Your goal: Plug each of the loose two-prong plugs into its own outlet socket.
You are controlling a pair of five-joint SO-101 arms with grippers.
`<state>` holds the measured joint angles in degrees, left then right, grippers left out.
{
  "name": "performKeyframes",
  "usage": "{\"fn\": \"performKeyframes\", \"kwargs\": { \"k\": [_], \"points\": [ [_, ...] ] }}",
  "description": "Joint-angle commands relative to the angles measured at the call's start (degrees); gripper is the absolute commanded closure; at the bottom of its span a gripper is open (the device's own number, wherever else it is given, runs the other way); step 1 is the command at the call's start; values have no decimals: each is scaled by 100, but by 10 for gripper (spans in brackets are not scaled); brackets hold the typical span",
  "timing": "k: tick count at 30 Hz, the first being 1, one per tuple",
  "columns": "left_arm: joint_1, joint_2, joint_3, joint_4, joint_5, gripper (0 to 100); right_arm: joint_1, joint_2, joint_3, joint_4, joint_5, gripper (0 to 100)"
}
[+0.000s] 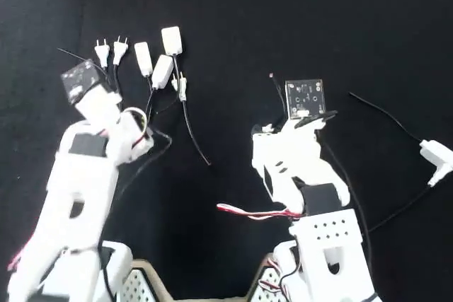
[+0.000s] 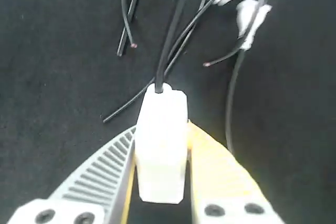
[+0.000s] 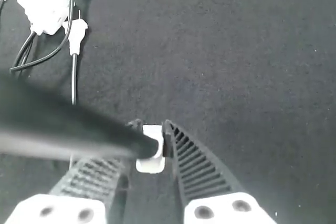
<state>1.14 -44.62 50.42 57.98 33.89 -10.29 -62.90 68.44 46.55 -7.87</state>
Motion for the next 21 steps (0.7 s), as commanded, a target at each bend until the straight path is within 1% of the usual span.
{"fn": "performKeyframes", "kwargs": {
  "k": [1,3,5,7,12,14,16,20,21],
  "points": [
    [-48,-1081,215,-70,-202,937,79,-84,-48,-149,-62,986],
    [-48,-1354,479,-62,-686,938,79,-84,-48,-149,-70,986],
    [-57,-1503,637,202,-1248,934,79,-84,-48,-149,-70,986],
    [-259,-1512,734,492,-1574,933,79,-84,-48,-149,-70,986],
    [-1244,-1512,778,905,-1714,866,70,-84,-48,-149,-70,986],
    [-1490,-1521,989,949,-2066,866,70,-75,-48,-149,-70,986],
    [-1657,-1565,1279,932,-2233,863,70,-75,-48,-149,-70,986],
    [-2070,-1530,1657,589,-2259,858,70,-66,-48,-149,-70,986],
    [-2141,-1512,1736,571,-2259,844,70,-66,-48,-141,-70,986]
  ]
}}
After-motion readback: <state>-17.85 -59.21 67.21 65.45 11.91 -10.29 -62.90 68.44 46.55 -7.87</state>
